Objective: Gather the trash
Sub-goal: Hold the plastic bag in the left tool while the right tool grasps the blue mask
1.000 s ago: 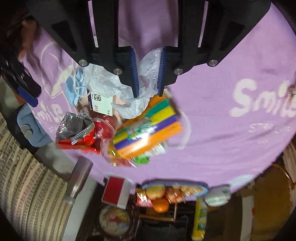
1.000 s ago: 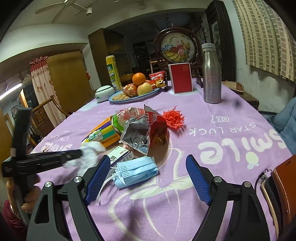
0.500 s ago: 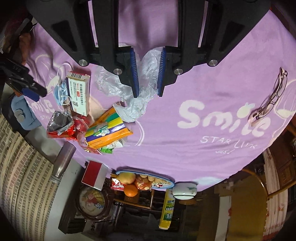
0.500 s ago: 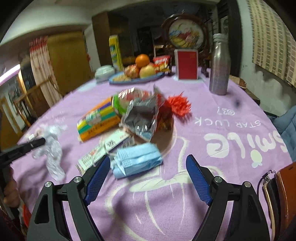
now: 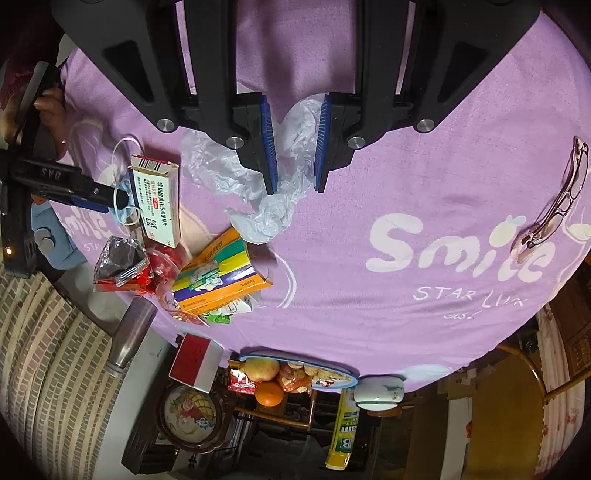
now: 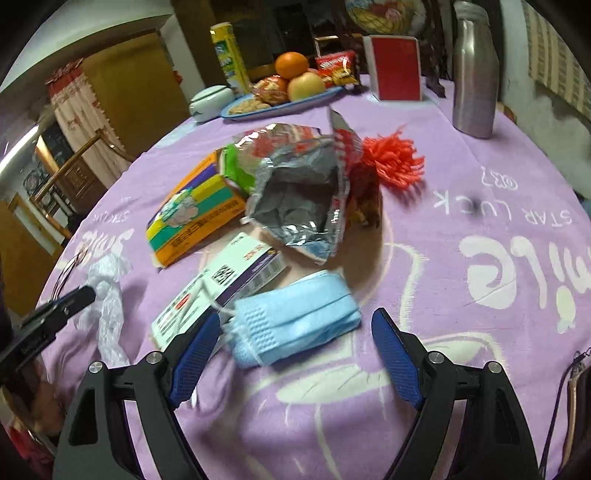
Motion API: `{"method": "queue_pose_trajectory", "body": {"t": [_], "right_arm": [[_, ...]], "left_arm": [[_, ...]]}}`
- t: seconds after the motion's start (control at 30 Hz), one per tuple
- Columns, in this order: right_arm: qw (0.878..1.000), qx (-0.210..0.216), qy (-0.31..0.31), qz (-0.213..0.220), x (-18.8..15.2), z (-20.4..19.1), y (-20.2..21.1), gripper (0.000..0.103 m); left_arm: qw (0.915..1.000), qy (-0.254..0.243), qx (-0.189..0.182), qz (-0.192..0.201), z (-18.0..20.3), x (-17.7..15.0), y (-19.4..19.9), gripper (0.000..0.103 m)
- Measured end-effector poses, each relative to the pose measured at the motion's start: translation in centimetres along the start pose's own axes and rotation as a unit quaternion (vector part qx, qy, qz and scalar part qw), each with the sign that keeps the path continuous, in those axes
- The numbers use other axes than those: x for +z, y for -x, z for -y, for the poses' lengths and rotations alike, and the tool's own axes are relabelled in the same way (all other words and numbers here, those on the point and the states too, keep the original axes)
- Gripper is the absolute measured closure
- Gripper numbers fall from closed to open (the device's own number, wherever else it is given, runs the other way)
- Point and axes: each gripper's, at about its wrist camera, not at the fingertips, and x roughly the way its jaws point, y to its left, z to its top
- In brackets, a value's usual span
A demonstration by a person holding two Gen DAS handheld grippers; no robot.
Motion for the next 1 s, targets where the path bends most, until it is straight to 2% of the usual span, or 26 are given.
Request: {"method": "queue_pose_trajectory", "body": {"t": [0.03, 0.07, 0.13, 0.17, 0.37, 0.4, 0.43, 0.67, 0.77, 0.83, 0.87, 0.93, 1.0], "right_arm": [[1.000, 0.007, -0.001, 0.003, 0.0, 0.1, 0.1, 0.038], [1.000, 0.017, -0.001, 0.006, 0.0, 0.1, 0.2, 0.056], [1.000, 0.017, -0.006, 0.022, -0.2, 0.3, 0.9, 0.074], [0.999, 0.018, -0.007, 0.037, -0.5, 0.3, 1.6, 0.079], [0.996, 0.024, -0.013, 0.088, -2.0, -0.3, 4.8, 0.088], [0.995, 0.028, -0.012, 0.097, -2.0, -0.3, 5.3, 0.093], [0.994, 0.032, -0.011, 0.105, -2.1, -0.5, 6.1, 0.103], [0.988, 0.035, -0.002, 0.149, -2.5, -0.8, 10.1, 0.103], [0.990, 0.018, 0.019, 0.140, -2.9, -1.3, 10.3, 0.099], [0.992, 0.002, 0.013, 0.124, -3.0, -1.1, 9.4, 0.077], [0.993, -0.007, 0.003, 0.117, -2.9, -0.8, 8.5, 0.063], [0.994, -0.041, -0.007, 0.098, -2.5, -0.5, 6.5, 0.062], [0.996, -0.047, -0.014, 0.078, -2.3, -0.2, 4.8, 0.057]], "left_arm": [[1.0000, 0.001, 0.000, -0.002, 0.0, -0.1, -0.1, 0.082], [1.0000, 0.001, -0.001, -0.003, 0.0, 0.0, -0.2, 0.082], [1.0000, 0.000, 0.000, -0.002, 0.0, 0.0, -0.1, 0.082], [1.0000, 0.000, 0.000, -0.001, 0.0, 0.0, -0.1, 0.082], [0.9998, 0.004, 0.000, 0.018, -0.2, 0.2, 1.5, 0.082], [0.9997, 0.006, -0.001, 0.022, -0.3, 0.3, 1.9, 0.082], [0.9996, 0.008, -0.002, 0.027, -0.3, 0.4, 2.4, 0.082], [0.9980, 0.014, 0.002, 0.062, -0.3, 0.2, 6.0, 0.082], [0.9974, 0.010, 0.001, 0.071, 0.0, -0.1, 7.0, 0.082], [0.9973, 0.008, 0.001, 0.074, 0.2, -0.4, 7.4, 0.082], [0.9973, 0.008, 0.000, 0.074, 0.3, -0.5, 7.6, 0.082], [0.9972, 0.006, 0.001, 0.074, 0.4, -0.7, 7.8, 0.082], [0.9969, 0.004, 0.007, 0.078, 0.4, -0.8, 8.2, 0.082]]}}
